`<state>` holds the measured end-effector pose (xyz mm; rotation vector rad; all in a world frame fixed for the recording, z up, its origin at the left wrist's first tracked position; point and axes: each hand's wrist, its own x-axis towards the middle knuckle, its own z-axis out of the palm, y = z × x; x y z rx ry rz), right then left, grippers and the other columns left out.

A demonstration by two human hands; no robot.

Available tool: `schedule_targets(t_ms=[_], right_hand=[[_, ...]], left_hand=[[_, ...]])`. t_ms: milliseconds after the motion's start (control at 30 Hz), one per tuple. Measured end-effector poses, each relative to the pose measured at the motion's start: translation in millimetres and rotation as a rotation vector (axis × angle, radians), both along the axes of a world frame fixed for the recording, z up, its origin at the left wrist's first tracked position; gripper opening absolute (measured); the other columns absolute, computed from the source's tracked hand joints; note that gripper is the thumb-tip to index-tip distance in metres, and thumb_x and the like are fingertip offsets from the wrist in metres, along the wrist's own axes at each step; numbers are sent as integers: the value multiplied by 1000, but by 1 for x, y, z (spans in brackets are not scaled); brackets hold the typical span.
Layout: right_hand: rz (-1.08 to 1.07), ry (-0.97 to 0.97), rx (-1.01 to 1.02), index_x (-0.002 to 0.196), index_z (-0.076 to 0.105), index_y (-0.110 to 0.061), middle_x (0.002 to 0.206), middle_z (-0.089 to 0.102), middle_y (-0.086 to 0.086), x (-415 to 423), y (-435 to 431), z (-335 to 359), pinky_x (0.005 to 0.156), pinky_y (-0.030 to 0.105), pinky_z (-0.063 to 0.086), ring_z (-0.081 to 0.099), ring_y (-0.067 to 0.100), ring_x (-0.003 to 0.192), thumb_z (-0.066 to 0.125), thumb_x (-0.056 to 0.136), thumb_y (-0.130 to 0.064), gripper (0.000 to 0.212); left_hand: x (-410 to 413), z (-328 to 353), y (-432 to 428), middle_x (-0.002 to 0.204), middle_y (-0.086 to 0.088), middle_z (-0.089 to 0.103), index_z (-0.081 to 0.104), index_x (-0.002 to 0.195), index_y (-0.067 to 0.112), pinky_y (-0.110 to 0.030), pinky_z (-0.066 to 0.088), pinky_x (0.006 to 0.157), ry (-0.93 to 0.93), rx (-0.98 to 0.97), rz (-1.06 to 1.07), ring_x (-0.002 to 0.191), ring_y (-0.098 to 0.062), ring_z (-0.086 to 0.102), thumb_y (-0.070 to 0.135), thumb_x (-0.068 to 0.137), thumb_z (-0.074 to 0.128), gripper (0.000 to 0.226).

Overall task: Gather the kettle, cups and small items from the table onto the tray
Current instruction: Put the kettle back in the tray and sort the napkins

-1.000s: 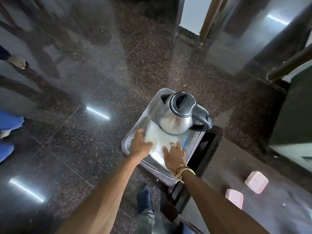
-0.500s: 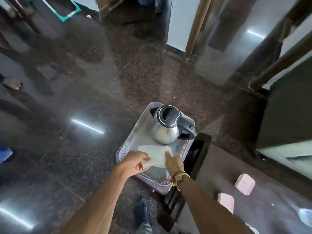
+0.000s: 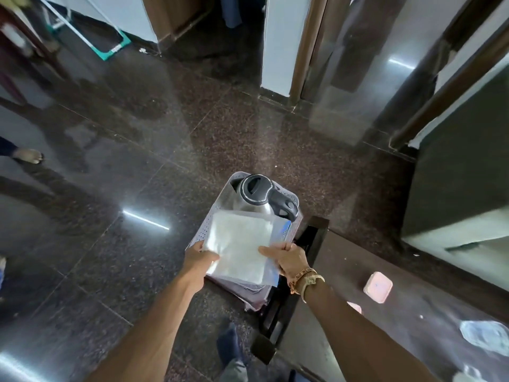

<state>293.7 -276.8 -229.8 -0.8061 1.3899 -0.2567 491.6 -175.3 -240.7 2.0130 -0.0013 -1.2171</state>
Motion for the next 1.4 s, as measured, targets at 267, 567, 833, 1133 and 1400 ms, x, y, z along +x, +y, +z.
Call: schedule_targets(t_ms=[267,567,833,1133,1400], right_hand=[[62,2,-203,56,53,-17,57,50,-1,-20,-4,40,52,24,40,44,15,53,90,70,-21,40],[-148,-128,-24,72,71,-10,87,70,4,-37,1,60,82,36,49,61,22,82,66,88,-38,33],[35,-320,50,114,67,7,110,68,23,-49,-4,67,81,45,57,64,34,94,63,85,11,29],[178,-106,-351,119,61,-1,100,72,23,-29,-3,81,82,49,59,68,28,82,77,78,6,44],[347,5,-460,94,66,2,79,65,8,-4,13,79,64,32,54,62,14,65,71,88,-1,9]], left_hand=[[-26,24,10,110,-13,72,65,114,10,-53,56,93,189,-112,-40,104,-34,68,-3,85,65,31],[-30,48,20,125,-14,69,62,123,13,-48,58,87,476,-272,-43,117,-36,64,-5,83,63,44],[-41,52,16,117,-18,67,58,118,6,-42,55,79,363,-186,141,108,-37,63,-6,83,52,38],[-70,56,1,149,-7,46,39,148,15,-36,38,101,-72,-133,22,133,-24,47,50,76,79,89],[-95,85,-22,91,13,75,70,88,29,-15,45,66,-386,-228,-173,82,4,67,45,75,76,21]])
